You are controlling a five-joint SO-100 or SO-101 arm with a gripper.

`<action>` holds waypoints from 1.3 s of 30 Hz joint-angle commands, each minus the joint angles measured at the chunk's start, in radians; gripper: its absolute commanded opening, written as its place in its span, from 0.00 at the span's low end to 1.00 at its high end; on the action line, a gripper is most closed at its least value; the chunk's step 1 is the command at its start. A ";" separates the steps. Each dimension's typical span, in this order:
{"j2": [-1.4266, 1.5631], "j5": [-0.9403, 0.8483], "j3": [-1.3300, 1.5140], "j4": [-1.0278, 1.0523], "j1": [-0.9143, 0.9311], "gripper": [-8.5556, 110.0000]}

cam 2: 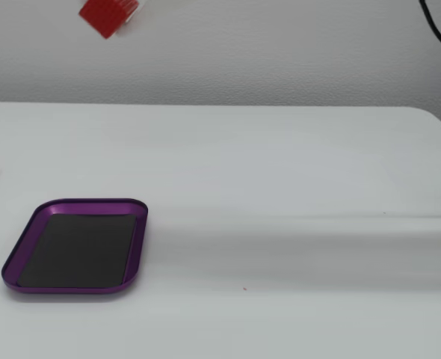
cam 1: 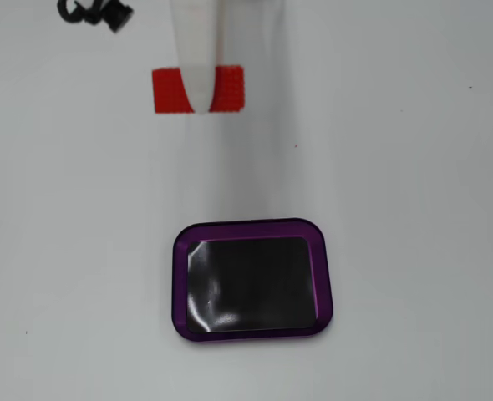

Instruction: Remove the cube from the box.

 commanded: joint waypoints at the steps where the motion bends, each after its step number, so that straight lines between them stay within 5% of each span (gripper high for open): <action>1: 0.230 -0.006 0.304 -0.109 0.006 0.07; 8: 0.623 -0.074 0.963 -0.436 -0.003 0.07; 18: 1.055 -0.273 1.509 -0.482 0.008 0.07; 28: 1.385 -0.331 1.799 -0.457 0.008 0.07; 39: 1.529 -0.334 1.818 -0.394 0.009 0.12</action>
